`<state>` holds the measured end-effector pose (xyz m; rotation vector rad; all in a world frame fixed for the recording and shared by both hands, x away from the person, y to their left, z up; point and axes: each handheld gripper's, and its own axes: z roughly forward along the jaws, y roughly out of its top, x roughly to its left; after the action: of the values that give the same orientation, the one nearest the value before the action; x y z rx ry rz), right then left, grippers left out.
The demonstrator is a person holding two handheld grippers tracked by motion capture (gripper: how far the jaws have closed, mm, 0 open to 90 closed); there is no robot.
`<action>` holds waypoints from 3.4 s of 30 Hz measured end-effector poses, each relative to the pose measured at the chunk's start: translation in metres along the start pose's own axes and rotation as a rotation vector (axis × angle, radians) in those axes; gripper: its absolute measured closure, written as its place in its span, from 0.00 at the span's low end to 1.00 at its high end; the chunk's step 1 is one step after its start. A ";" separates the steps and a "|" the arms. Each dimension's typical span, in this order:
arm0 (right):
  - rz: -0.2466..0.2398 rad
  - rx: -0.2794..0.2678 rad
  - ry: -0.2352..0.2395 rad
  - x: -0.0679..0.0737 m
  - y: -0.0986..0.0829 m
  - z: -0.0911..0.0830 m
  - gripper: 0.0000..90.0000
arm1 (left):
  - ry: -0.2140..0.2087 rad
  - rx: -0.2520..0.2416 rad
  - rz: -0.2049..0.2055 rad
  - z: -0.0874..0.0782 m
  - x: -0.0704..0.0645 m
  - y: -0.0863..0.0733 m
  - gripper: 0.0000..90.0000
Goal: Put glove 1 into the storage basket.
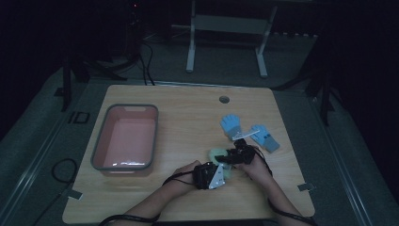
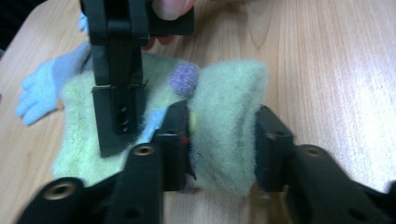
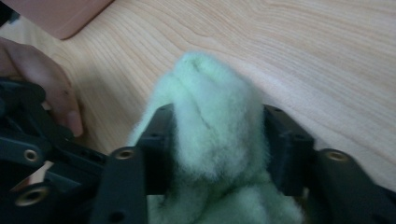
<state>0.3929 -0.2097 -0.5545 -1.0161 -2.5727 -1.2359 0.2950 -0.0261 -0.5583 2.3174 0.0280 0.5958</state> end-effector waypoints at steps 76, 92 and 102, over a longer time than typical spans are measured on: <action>-0.176 -0.093 0.116 0.139 0.170 0.079 0.79 | 0.103 0.187 -0.121 -0.203 0.085 -0.058 0.84; -0.168 -0.073 0.184 0.169 0.198 0.150 0.79 | 0.127 0.277 -0.166 -0.240 0.090 -0.114 0.84; -0.158 -0.011 0.160 0.165 0.195 0.177 0.79 | 0.074 0.320 -0.193 -0.218 0.093 -0.140 0.84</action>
<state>0.4174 0.0918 -0.4832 -0.6956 -2.5650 -1.3104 0.3063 0.2362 -0.4766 2.5586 0.4044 0.6142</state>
